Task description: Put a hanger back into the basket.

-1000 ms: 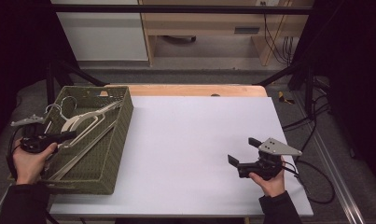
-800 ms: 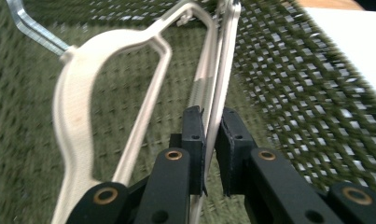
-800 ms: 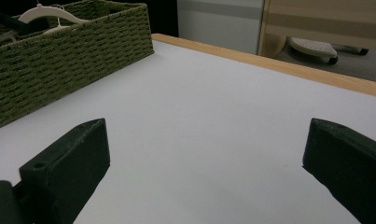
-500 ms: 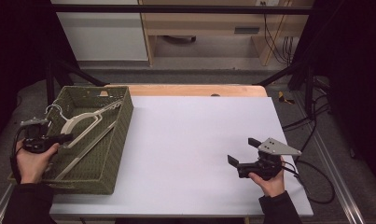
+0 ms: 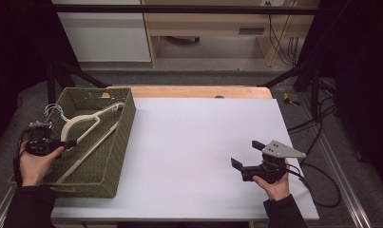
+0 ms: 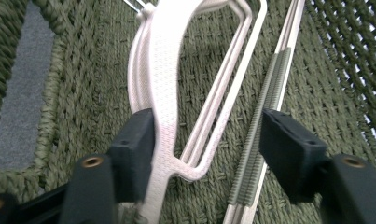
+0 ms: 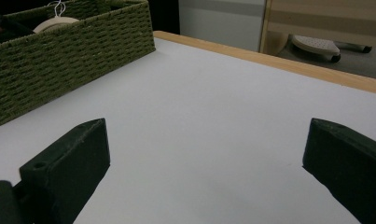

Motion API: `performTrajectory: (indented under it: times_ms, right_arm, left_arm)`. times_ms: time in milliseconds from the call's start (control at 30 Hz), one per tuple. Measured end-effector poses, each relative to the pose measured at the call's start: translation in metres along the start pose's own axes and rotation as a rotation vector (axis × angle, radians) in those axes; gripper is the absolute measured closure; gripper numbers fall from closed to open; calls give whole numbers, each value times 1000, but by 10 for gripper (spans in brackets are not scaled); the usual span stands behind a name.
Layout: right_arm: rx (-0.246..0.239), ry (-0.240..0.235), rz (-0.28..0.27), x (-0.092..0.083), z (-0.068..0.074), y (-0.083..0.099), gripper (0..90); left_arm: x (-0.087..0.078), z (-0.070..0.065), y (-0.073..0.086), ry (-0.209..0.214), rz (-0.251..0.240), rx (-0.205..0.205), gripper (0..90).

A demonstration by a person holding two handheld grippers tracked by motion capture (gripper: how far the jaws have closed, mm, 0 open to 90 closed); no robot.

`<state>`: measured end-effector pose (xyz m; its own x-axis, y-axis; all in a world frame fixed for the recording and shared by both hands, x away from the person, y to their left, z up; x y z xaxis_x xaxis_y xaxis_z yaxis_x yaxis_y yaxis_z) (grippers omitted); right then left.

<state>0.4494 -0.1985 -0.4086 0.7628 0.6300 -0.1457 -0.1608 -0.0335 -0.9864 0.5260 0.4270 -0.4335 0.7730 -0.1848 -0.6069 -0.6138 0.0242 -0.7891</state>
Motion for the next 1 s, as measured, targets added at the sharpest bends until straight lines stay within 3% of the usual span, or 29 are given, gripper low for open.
performTrajectory:
  times_ms: [267,400,533,633,800,867,1000]
  right_arm:
    - [1,2,0,0,0,0,13]
    - [-1,2,-5,-1,-1,-1,13]
    - [-1,0,-11,-2,-1,-2,10]
    - [4,6,-18,-3,-2,-3,7]
    - [6,4,-28,-4,-2,-4,7]
    - [6,2,-31,-5,-2,-5,6]
    - [2,4,-44,-7,-4,-6,6]
  left_arm:
    - [-4,1,-2,2,-11,-41,284]
    - [-14,-3,-6,37,-70,-34,279]
    - [-30,-16,-16,67,-175,16,275]
    - [-45,-33,-25,117,-264,49,266]
    - [-67,-75,-34,228,-393,107,248]
    - [-73,-92,-35,284,-416,131,241]
    - [-80,-126,-33,357,-476,156,215]
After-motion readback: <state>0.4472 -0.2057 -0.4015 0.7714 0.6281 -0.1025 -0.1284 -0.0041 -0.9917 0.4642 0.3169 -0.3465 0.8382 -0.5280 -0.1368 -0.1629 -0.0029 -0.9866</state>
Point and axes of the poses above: each handheld gripper's, and its own axes: x roughly forward along the jaws, y roughly out of its underside, z roughly to its left, the point moved 4 cm from there along x, roughly forward along the jaws, and after that the axes turned 12 degrees about -z, right-handed, at the moved point
